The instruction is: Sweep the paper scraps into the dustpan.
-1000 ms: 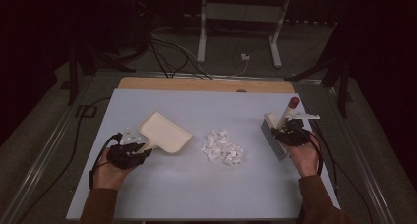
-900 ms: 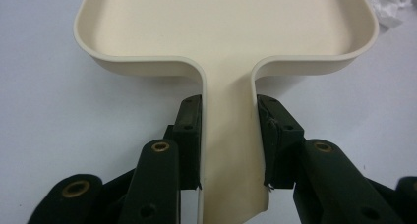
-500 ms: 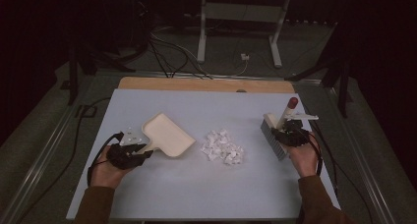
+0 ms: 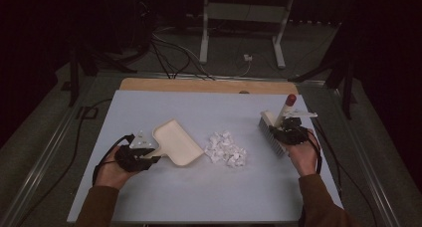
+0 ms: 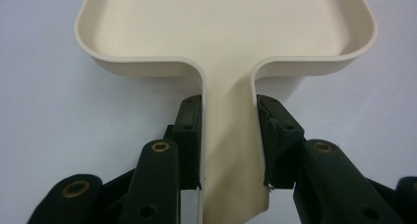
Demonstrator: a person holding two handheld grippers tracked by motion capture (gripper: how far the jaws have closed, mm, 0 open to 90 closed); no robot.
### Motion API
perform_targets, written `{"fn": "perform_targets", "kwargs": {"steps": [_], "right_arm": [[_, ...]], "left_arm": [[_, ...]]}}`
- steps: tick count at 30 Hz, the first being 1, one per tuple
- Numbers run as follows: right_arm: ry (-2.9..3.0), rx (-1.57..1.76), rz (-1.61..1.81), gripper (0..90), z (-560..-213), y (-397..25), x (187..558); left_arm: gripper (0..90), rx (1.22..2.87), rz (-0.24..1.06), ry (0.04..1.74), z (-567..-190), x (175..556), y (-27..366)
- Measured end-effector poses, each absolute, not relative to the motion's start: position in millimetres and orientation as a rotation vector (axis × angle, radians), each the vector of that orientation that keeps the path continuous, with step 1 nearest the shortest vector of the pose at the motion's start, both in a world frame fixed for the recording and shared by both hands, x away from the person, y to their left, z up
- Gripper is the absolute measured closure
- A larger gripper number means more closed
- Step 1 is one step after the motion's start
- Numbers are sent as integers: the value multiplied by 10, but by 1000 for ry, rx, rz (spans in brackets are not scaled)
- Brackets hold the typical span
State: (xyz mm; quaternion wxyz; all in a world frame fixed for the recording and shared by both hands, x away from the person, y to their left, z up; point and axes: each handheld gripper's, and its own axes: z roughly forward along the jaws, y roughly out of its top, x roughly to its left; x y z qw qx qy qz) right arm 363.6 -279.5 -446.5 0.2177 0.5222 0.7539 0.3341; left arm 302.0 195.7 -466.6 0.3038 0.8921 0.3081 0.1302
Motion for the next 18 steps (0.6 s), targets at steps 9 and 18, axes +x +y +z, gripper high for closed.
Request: {"fn": "perform_targets", "kwargs": {"steps": [9, 18], "right_arm": [[2144, 1382, 956, 673, -4459, -2560, 3685], [2173, 1368, 977, 672, -4469, -2413, 3682]], "left_arm": [[665, 2422, 296, 735, -4704, 3055, 1842], [664, 2456, 258, 674, -4740, 3059, 1780]]}}
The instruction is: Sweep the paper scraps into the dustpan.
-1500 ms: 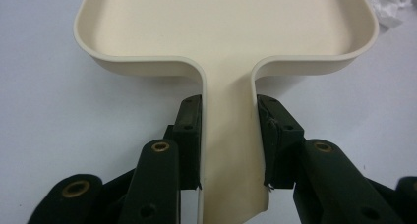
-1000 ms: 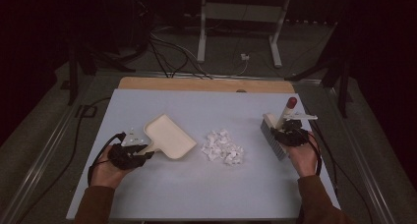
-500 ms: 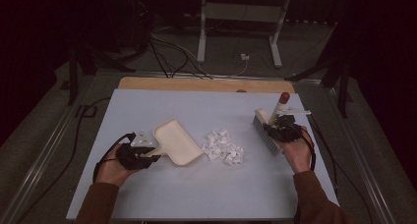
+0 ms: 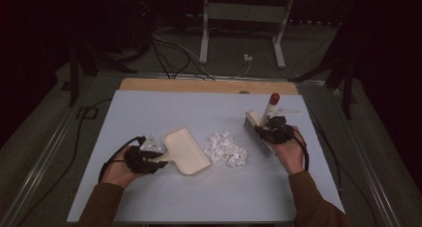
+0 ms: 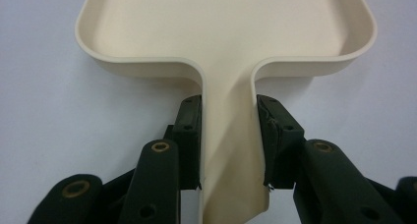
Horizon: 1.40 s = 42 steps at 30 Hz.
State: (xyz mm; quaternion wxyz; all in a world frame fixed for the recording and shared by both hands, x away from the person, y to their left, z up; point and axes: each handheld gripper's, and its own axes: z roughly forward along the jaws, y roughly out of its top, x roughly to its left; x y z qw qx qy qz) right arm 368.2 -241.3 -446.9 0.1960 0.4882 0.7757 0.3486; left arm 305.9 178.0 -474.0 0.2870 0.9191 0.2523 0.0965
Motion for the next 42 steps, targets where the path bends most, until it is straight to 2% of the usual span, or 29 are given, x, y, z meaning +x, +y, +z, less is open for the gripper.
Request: {"fn": "perform_targets", "kwargs": {"steps": [27, 42], "right_arm": [[2303, 1215, 1009, 672, -4562, -2004, 3872], [2368, 1135, 1033, 672, -4611, -1927, 3911]], "left_arm": [[664, 2520, 154, 528, -4764, 3086, 1617], [662, 2520, 123, 551, -4807, 3165, 1623]]}}
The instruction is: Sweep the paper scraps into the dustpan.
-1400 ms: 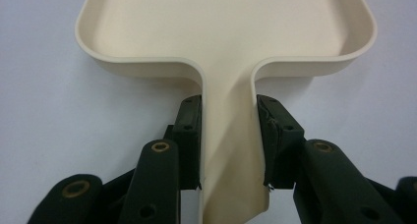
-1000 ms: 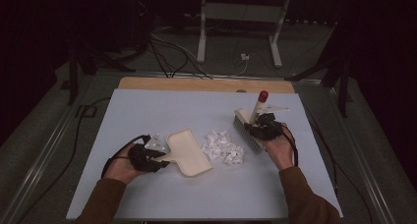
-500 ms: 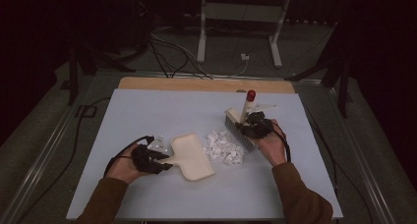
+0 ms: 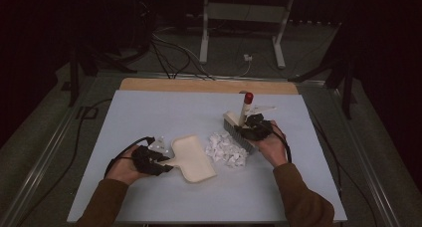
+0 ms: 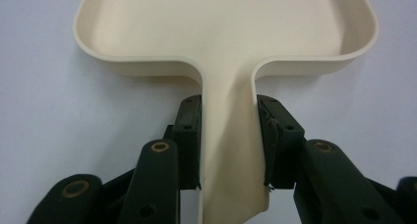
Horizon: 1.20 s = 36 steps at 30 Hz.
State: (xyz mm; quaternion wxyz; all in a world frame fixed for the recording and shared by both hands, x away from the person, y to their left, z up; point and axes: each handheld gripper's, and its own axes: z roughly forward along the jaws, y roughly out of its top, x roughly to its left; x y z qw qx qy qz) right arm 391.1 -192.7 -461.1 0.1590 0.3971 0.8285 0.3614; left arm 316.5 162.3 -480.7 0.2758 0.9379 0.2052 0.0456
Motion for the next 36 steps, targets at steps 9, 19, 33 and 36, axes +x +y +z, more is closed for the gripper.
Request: {"fn": "perform_targets", "kwargs": {"steps": [9, 19, 33, 36], "right_arm": [[2473, 992, 1094, 672, -4618, -1859, 3878], [2604, 772, 1182, 672, -4624, -1719, 3796], [2571, 713, 1242, 672, -4553, -1674, 3749], [2517, 782, 1207, 672, -4519, -1726, 3751]], "left_arm": [[662, 2525, 114, 540, -4815, 3218, 1542], [662, 2535, 112, 513, -4808, 3228, 1480], [663, 2527, 95, 486, -4823, 3198, 1419], [662, 2532, 95, 477, -4823, 3186, 1410]]}}
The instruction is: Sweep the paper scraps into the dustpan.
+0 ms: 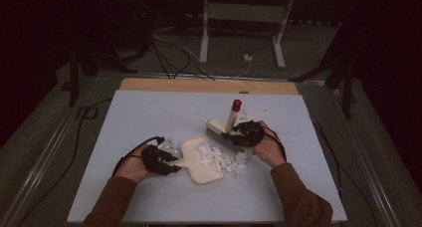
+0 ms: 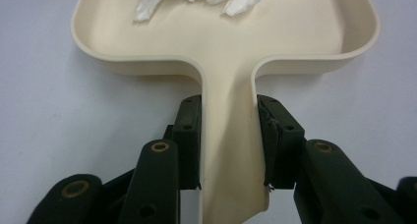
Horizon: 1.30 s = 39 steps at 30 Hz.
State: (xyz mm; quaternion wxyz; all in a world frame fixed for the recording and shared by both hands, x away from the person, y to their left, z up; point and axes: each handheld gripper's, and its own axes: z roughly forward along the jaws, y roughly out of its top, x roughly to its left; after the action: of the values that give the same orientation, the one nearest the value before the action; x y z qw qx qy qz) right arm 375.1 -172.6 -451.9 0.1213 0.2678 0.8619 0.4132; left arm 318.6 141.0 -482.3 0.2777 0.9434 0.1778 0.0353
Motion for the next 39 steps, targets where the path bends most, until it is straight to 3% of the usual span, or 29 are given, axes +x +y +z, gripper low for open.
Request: {"fn": "perform_targets", "kwargs": {"steps": [15, 39], "right_arm": [[2248, 1119, 1037, 672, -4452, -2119, 3760], [2138, 1434, 882, 670, -4573, -2257, 3203]], "left_arm": [[662, 2543, 92, 451, -4812, 3133, 1385], [662, 2561, 74, 426, -4803, 2970, 1438]]}}
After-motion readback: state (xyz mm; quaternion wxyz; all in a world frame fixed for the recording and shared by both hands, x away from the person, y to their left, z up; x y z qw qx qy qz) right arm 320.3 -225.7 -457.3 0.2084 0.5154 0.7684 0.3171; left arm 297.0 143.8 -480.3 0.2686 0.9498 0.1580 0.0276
